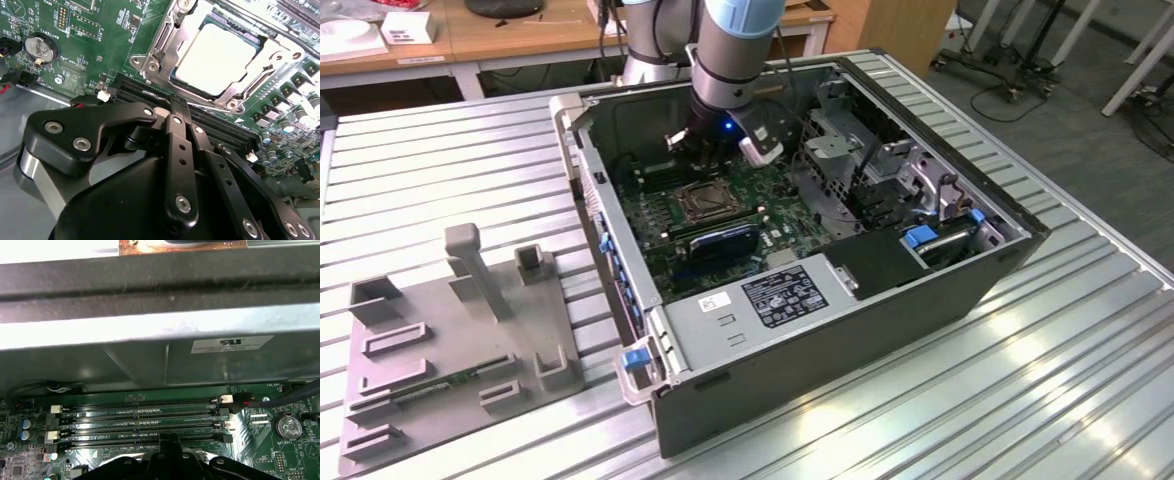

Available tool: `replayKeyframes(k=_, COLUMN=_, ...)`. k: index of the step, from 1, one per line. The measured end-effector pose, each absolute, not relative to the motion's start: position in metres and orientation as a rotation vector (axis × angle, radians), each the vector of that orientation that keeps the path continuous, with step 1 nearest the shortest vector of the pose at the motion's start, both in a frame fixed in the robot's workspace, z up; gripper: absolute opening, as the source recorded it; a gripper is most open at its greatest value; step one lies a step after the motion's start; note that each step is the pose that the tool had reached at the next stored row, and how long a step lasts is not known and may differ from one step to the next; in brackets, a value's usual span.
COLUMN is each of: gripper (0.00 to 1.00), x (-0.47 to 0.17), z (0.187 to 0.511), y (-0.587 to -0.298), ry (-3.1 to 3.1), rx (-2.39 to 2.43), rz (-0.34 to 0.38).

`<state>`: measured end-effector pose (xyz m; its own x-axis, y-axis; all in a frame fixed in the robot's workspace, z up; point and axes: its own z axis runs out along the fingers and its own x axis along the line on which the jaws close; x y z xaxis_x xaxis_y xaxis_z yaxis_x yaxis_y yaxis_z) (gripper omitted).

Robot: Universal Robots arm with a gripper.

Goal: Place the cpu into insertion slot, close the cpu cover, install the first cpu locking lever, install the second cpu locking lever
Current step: 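Install the first cpu locking lever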

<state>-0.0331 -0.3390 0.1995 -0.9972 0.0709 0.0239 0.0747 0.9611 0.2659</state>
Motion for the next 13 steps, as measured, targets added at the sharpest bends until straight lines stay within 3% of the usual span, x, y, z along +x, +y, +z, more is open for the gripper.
replayKeyframes(k=13, gripper=0.11, x=-0.0331, z=0.1996, y=-0.3391, ry=-3.109, rx=-0.115, rz=-0.335)
